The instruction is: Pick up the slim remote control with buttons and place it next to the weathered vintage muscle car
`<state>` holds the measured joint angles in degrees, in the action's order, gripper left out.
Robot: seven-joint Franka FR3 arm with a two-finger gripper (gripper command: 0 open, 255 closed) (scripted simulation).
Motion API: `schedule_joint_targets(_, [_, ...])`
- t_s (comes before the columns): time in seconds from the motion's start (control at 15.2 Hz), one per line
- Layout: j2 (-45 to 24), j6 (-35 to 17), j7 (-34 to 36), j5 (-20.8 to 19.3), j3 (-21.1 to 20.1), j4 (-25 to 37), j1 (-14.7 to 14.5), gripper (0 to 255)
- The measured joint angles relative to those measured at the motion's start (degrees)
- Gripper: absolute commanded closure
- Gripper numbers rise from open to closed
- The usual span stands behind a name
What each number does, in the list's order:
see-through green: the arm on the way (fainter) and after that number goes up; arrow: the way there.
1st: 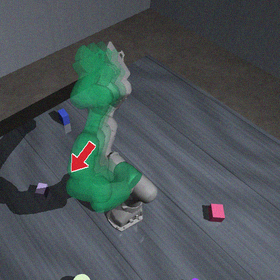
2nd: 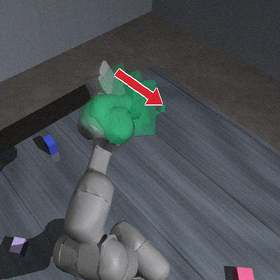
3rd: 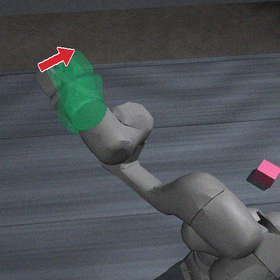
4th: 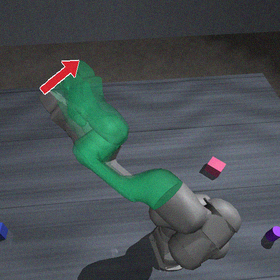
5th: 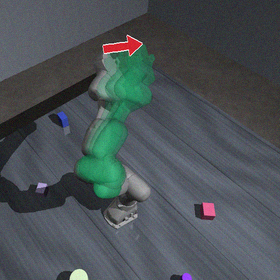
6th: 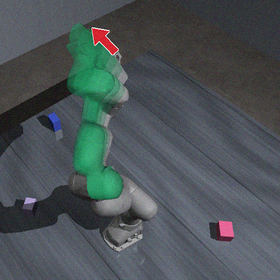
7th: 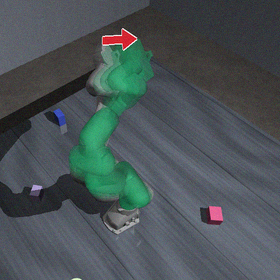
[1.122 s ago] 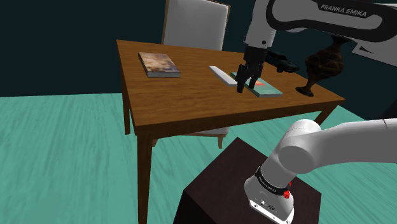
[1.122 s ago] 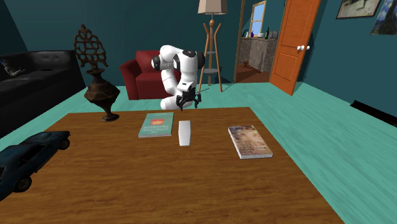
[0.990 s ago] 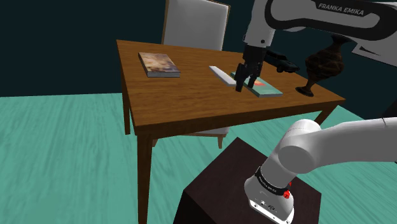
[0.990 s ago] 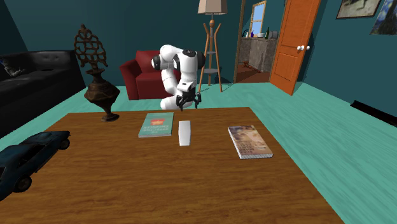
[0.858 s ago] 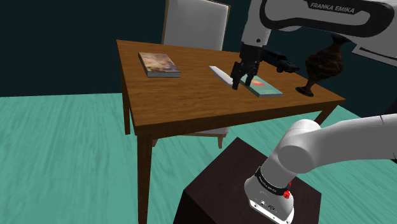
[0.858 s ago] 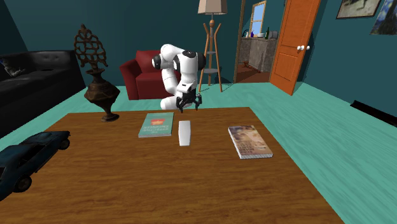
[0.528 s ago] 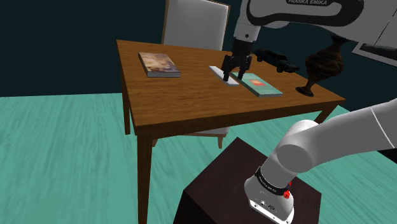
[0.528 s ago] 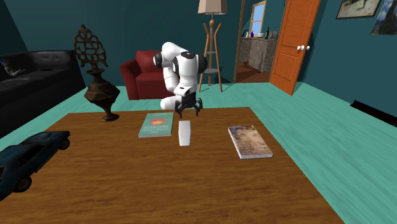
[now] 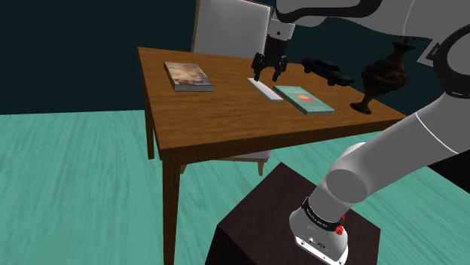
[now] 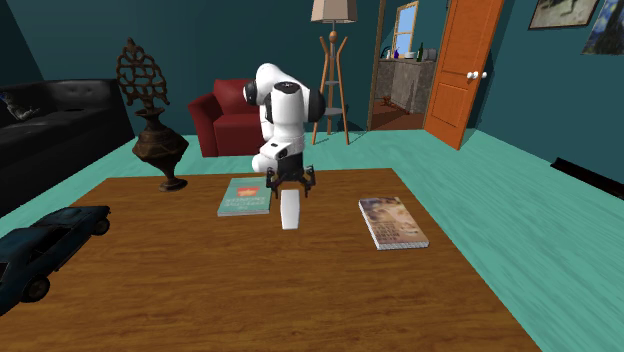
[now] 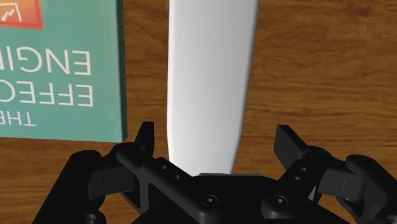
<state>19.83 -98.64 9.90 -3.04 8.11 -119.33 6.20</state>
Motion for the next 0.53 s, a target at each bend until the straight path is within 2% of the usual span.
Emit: schedule_joint_targets(0.53, [-1.21, -5.79, 0.33, -0.20, 0.58, -4.09, 0.47, 0])
